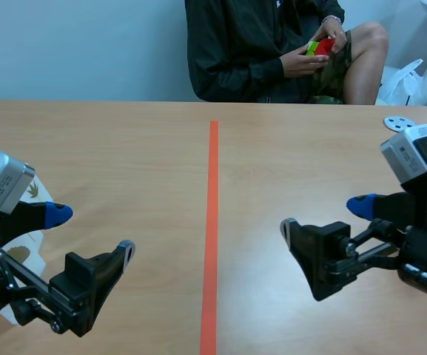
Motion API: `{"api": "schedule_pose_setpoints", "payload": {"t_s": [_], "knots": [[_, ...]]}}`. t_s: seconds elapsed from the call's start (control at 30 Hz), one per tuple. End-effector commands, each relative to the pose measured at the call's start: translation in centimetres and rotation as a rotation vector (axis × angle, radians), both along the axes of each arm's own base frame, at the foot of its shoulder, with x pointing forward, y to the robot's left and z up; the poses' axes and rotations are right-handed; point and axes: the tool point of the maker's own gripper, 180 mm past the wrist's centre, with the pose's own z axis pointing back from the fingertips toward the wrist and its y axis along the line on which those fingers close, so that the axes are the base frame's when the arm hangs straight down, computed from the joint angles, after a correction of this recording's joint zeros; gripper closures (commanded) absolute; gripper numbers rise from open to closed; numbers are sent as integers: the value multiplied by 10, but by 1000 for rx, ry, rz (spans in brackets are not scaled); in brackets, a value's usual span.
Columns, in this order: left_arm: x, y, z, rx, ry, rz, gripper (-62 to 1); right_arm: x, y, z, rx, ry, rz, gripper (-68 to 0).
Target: Sort the leaf by its shape. The table is split by an orange tape line. A compound leaf with several leaflets goes to the left side, a simple leaf with one blade goes to the right side. Return to the home posture when a red brick is placed on the table.
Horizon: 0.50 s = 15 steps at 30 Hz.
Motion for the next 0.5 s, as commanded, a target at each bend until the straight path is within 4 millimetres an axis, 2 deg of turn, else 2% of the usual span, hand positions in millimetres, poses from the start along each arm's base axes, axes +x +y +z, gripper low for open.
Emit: {"api": "schedule_pose_setpoints", "payload": {"t_s": [0.0,0.07,0.3,0.47], "knots": [[3,-1,7,-19,-22,1,-623,2,7,13,34,-48,34,-679],[3,-1,7,-19,-22,1,-623,-1,15,16,47,-61,75,-679],[3,-1,7,-19,-22,1,-623,-4,13,12,-17,-57,140,-679],[3,-1,7,-19,-22,2,-623,-6,19,12,-62,-64,220,-679]]}}
